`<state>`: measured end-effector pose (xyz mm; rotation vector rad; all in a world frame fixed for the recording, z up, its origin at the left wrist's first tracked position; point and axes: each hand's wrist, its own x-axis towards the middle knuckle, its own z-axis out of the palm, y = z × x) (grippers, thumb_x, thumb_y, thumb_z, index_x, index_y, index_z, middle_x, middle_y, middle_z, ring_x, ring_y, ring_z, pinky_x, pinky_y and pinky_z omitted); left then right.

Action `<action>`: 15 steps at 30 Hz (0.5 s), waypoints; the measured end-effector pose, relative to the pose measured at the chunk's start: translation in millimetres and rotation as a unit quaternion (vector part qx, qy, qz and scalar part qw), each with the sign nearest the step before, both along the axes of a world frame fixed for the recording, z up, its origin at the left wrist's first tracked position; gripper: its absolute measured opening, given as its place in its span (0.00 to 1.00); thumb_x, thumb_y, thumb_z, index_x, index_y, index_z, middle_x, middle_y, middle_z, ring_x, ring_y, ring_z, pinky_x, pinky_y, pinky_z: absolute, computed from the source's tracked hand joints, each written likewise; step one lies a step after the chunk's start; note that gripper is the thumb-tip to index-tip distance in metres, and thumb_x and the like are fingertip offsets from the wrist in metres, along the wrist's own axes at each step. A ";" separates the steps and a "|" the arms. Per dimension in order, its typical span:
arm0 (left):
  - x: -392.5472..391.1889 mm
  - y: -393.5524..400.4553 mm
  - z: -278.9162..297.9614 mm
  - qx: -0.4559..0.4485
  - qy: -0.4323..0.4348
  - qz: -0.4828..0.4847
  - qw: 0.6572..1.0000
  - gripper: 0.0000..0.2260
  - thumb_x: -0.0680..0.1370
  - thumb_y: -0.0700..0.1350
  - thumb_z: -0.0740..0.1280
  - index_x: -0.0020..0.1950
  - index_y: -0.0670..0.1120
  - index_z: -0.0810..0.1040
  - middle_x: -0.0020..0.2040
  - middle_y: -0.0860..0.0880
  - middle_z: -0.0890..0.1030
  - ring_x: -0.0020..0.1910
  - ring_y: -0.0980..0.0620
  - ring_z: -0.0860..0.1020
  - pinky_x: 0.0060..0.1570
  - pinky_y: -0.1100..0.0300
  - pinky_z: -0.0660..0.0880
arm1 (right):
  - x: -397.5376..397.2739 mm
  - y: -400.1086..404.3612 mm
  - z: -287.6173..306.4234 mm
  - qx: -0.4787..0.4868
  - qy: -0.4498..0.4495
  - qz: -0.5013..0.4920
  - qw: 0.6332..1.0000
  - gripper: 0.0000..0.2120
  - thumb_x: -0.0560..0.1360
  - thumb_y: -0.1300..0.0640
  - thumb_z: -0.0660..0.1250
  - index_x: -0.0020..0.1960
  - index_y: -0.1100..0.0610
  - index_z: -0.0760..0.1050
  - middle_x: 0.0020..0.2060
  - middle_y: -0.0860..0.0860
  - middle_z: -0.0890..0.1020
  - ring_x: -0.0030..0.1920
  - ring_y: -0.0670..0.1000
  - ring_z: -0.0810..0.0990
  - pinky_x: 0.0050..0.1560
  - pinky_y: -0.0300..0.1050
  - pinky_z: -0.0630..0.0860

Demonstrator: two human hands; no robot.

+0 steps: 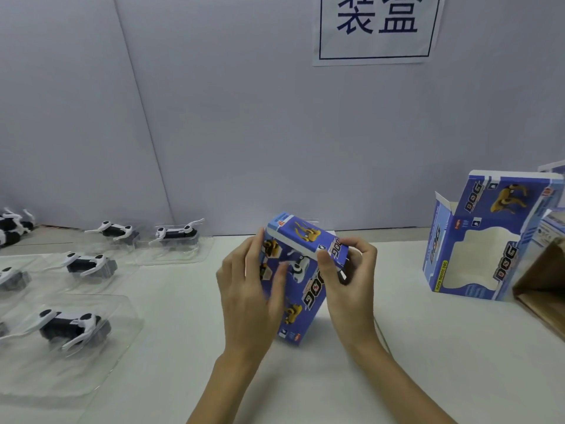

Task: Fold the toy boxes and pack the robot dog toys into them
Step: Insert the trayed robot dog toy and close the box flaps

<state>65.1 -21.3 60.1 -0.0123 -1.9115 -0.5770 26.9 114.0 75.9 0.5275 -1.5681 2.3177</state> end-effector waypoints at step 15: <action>1.7 -23.9 2.0 -0.139 -0.124 -0.098 0.978 0.57 0.68 0.57 0.80 0.85 0.47 0.47 0.85 0.53 0.51 0.84 0.47 0.50 0.79 0.33 0.55 | -14.3 10.7 -6.7 0.146 0.001 0.121 0.982 0.19 0.77 0.44 0.69 0.55 0.58 0.70 0.53 0.43 0.84 0.60 0.51 0.84 0.47 0.47 0.86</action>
